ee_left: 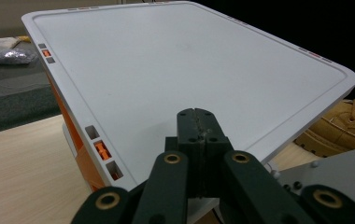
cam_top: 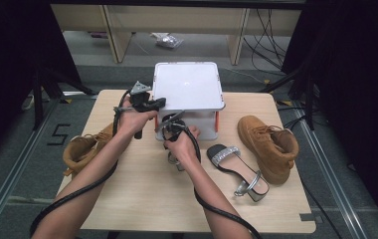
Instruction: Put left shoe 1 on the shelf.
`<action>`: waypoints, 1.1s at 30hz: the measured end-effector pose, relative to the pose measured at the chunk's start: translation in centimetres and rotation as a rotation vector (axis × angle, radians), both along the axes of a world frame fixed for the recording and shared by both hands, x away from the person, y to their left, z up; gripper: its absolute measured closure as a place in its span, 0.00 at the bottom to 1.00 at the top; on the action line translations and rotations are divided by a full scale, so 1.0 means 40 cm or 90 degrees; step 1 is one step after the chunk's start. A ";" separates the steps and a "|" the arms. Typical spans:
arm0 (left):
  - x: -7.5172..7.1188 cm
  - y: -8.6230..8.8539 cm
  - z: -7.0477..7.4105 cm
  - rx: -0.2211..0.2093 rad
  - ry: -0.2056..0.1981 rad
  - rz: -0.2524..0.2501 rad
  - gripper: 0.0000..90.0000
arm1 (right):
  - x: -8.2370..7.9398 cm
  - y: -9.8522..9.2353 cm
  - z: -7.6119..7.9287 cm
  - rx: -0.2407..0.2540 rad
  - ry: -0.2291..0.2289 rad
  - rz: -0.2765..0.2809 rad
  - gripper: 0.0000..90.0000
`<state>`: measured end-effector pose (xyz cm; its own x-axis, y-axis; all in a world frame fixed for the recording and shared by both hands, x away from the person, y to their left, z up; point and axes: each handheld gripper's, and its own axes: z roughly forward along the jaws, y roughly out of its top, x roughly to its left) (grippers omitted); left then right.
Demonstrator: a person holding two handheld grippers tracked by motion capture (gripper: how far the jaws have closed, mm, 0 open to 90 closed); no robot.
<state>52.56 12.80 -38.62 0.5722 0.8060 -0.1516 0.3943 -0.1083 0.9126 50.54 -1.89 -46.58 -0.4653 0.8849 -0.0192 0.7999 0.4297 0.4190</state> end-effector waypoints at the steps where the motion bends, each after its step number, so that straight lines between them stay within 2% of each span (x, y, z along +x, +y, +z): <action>1: 0.000 0.000 0.000 0.001 0.000 0.000 0.99 | -0.006 -0.003 0.013 0.003 -0.013 0.008 0.37; 3: 0.000 -0.001 0.000 -0.001 0.000 -0.001 0.99 | -0.025 -0.006 0.045 0.019 -0.011 -0.005 0.35; 5: 0.000 0.000 0.000 0.001 0.000 -0.001 0.99 | -0.045 -0.020 0.066 0.028 -0.019 0.000 0.34; 6: -0.001 0.000 0.000 0.001 -0.001 -0.001 0.99 | -0.076 -0.047 0.095 0.043 -0.032 0.010 0.36; 8: -0.001 0.000 0.000 0.002 -0.001 0.000 0.99 | -0.089 -0.057 0.105 0.049 -0.038 0.005 0.39; 9: -0.001 -0.001 0.001 0.003 -0.001 0.000 0.99 | -0.105 -0.075 0.120 0.056 -0.039 0.015 0.46; 10: -0.001 -0.001 0.001 0.004 -0.002 0.000 0.99 | -0.140 -0.116 0.142 0.064 -0.044 0.029 0.57; 11: -0.001 -0.001 0.001 0.005 -0.002 0.000 0.99 | -0.140 -0.116 0.142 0.064 -0.044 0.029 0.57; 12: -0.001 -0.001 0.001 0.003 -0.001 0.001 0.99 | -0.151 -0.131 0.146 0.068 -0.044 0.037 0.64; 14: -0.001 0.000 0.001 0.002 0.000 0.001 0.99 | -0.193 -0.178 0.148 0.063 -0.026 0.051 0.86; 15: -0.001 0.000 0.001 0.002 0.001 0.001 0.99 | -0.193 -0.178 0.148 0.063 -0.026 0.051 0.86; 16: 0.000 0.001 0.001 0.001 0.001 0.001 0.99 | -0.214 -0.199 0.123 0.057 0.004 0.061 0.92; 17: 0.000 0.001 0.000 0.001 0.001 0.001 0.99 | -0.214 -0.199 0.123 0.057 0.004 0.061 0.92; 19: -0.001 0.001 0.000 0.001 0.000 0.001 0.99 | -0.232 -0.201 0.095 0.071 0.030 0.074 0.95; 20: -0.001 0.003 0.000 0.001 0.002 0.000 0.99 | -0.250 -0.192 0.052 0.074 0.050 0.101 0.97; 21: -0.001 0.003 0.000 0.001 0.002 0.000 0.99 | -0.250 -0.192 0.052 0.074 0.050 0.101 0.97; 22: 0.000 0.004 0.000 -0.002 0.003 -0.001 0.99 | -0.258 -0.179 0.015 0.078 0.059 0.111 0.99; 25: -0.001 0.004 0.000 -0.002 0.003 0.000 0.99 | -0.257 -0.169 -0.007 0.073 0.057 0.111 1.00; 26: -0.001 0.004 0.000 -0.002 0.003 0.000 0.99 | -0.252 -0.164 -0.017 0.073 0.043 0.110 1.00; 27: -0.001 0.003 0.000 -0.002 0.004 0.000 0.99 | -0.249 -0.157 -0.022 0.075 0.039 0.096 1.00; 28: 0.000 0.003 0.001 -0.001 0.005 0.001 0.99 | -0.237 -0.150 -0.027 0.064 0.016 0.089 1.00; 29: 0.000 0.002 0.001 -0.001 0.005 0.002 0.99 | -0.230 -0.150 -0.030 0.063 0.008 0.095 1.00; 31: 0.000 0.001 0.002 0.000 0.007 0.001 0.99 | -0.221 -0.144 -0.036 0.066 0.025 0.095 1.00; 33: 0.001 0.001 0.002 0.001 0.007 0.001 0.99 | -0.221 -0.139 -0.038 0.069 0.027 0.090 1.00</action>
